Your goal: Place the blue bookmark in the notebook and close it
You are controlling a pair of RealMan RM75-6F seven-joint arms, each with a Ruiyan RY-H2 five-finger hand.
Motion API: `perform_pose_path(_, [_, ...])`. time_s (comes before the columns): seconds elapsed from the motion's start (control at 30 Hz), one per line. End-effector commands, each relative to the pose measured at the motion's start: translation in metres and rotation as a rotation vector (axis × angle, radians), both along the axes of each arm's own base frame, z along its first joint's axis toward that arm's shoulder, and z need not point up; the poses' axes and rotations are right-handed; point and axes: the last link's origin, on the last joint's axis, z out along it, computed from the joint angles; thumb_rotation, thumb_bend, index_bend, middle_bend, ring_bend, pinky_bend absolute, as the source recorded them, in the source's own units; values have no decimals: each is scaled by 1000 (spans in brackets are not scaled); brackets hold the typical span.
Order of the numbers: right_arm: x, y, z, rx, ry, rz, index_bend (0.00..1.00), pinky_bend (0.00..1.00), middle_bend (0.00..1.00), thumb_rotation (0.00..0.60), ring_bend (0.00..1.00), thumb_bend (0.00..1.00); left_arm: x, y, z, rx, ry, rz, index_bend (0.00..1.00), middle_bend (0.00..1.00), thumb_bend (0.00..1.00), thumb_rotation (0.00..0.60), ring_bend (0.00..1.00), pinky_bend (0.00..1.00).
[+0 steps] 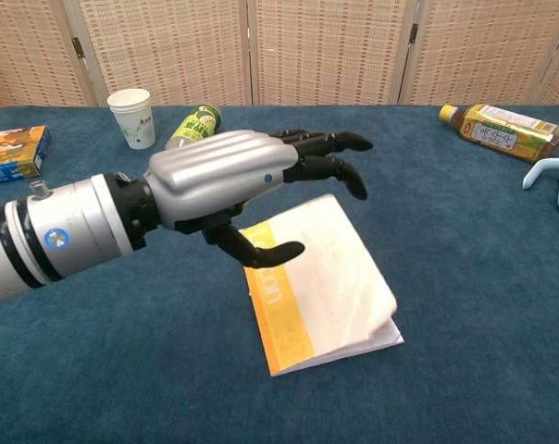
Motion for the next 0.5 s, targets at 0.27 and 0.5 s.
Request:
perform_pose_path(0.27, [-3, -4, -1, 14, 0, -2, 37, 120, 128, 600, 42, 112, -64, 11, 53, 53, -23, 404, 167, 0, 438, 600, 0, 85])
perform_pose_path(0.5, [-5, -13, -4, 47, 6, 6, 37, 120, 128, 600, 42, 113, -117, 7, 100, 189, -45, 614, 170, 0, 438, 600, 0, 85])
